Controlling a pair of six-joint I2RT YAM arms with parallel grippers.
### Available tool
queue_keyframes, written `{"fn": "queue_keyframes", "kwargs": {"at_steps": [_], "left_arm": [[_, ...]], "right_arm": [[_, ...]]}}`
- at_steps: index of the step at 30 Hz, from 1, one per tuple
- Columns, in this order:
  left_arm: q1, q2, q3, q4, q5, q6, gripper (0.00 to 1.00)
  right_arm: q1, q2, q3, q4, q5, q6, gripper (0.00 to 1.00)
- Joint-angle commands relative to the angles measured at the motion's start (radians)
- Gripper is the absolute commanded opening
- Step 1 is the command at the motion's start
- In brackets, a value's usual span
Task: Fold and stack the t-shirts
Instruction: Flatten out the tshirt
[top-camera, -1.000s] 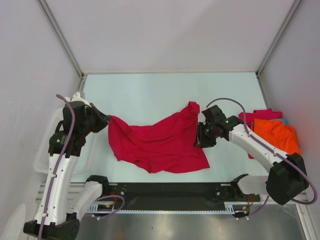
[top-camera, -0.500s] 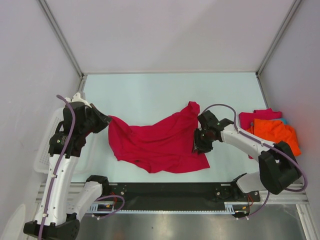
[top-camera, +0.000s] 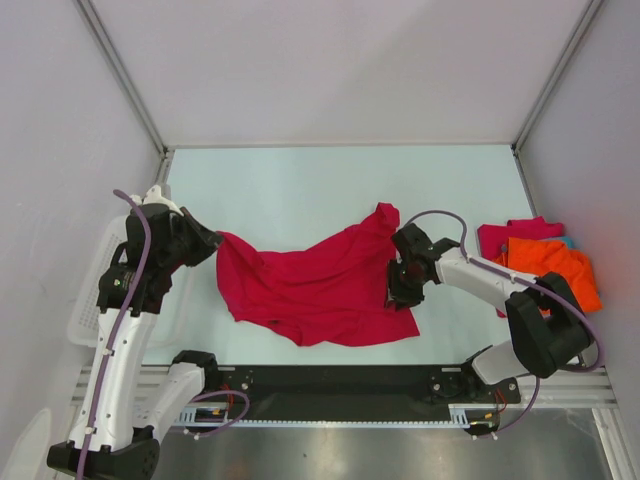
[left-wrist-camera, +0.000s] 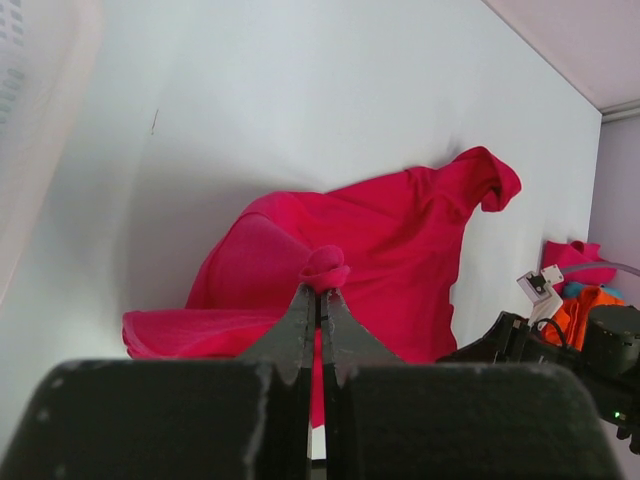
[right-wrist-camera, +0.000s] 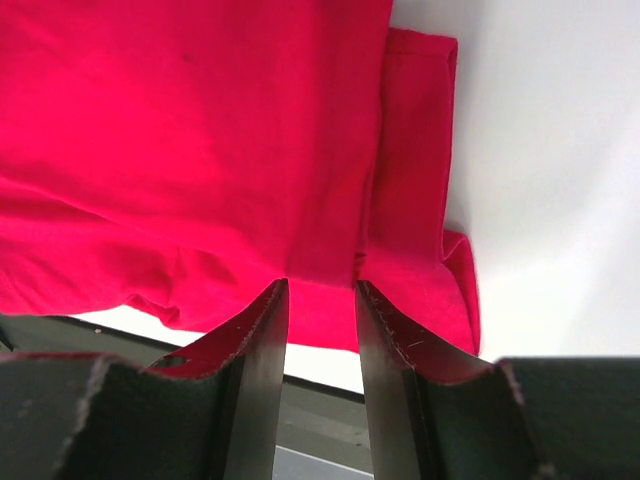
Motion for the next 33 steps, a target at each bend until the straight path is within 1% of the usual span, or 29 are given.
{"fn": "queue_keyframes", "kwargs": {"at_steps": [1,8,9,11,12,16,20,22,23,24,25,26,27,29,30,31,33], "left_arm": [[0.012,-0.016,0.024,0.018,0.020,0.020,0.00],[0.013,-0.022,0.030,0.013,0.018,0.025,0.00],[0.016,-0.021,0.030,0.013,0.020,0.025,0.00],[0.016,-0.024,0.030,0.013,0.021,0.026,0.00],[0.018,-0.022,0.030,0.013,0.021,0.025,0.00],[0.022,-0.019,0.032,0.013,0.020,0.029,0.00],[0.024,-0.009,0.045,0.018,0.023,0.040,0.00],[0.025,0.023,0.065,0.025,0.027,0.051,0.00],[0.027,0.040,0.102,0.023,0.035,0.069,0.00],[0.030,0.059,0.128,0.015,0.037,0.077,0.00],[0.031,0.095,0.156,-0.002,0.037,0.084,0.00],[0.034,0.109,0.212,-0.008,0.037,0.097,0.00],[0.035,0.117,0.240,-0.016,0.035,0.101,0.00],[0.041,0.134,0.331,-0.042,0.026,0.111,0.00],[0.044,0.140,0.366,-0.054,0.014,0.115,0.00],[0.045,0.154,0.444,-0.091,0.006,0.127,0.00],[0.050,0.166,0.522,-0.126,-0.012,0.138,0.00]], "right_arm": [[0.005,0.014,-0.010,0.034,0.019,-0.010,0.38],[0.004,0.032,-0.017,0.055,0.016,-0.010,0.37],[0.005,0.038,-0.017,0.058,0.014,-0.008,0.36],[0.005,0.040,-0.020,0.068,0.001,-0.013,0.15],[0.007,0.040,-0.020,0.071,-0.004,-0.011,0.00],[0.013,0.001,-0.016,0.077,-0.007,-0.011,0.00],[0.016,-0.069,0.048,0.023,0.086,-0.019,0.00],[0.016,-0.083,0.153,-0.018,0.132,-0.051,0.00],[0.014,-0.080,0.196,-0.062,0.169,-0.063,0.00],[0.014,-0.077,0.310,-0.085,0.213,-0.094,0.00],[0.013,-0.071,0.364,-0.110,0.239,-0.106,0.00],[0.008,-0.059,0.433,-0.151,0.285,-0.123,0.00],[0.004,-0.054,0.549,-0.168,0.305,-0.148,0.00],[-0.019,-0.037,0.683,-0.222,0.341,-0.175,0.00],[-0.030,-0.028,0.745,-0.239,0.350,-0.186,0.00],[-0.042,-0.020,0.883,-0.277,0.356,-0.212,0.00],[-0.075,0.016,1.020,-0.319,0.369,-0.237,0.00]]}}
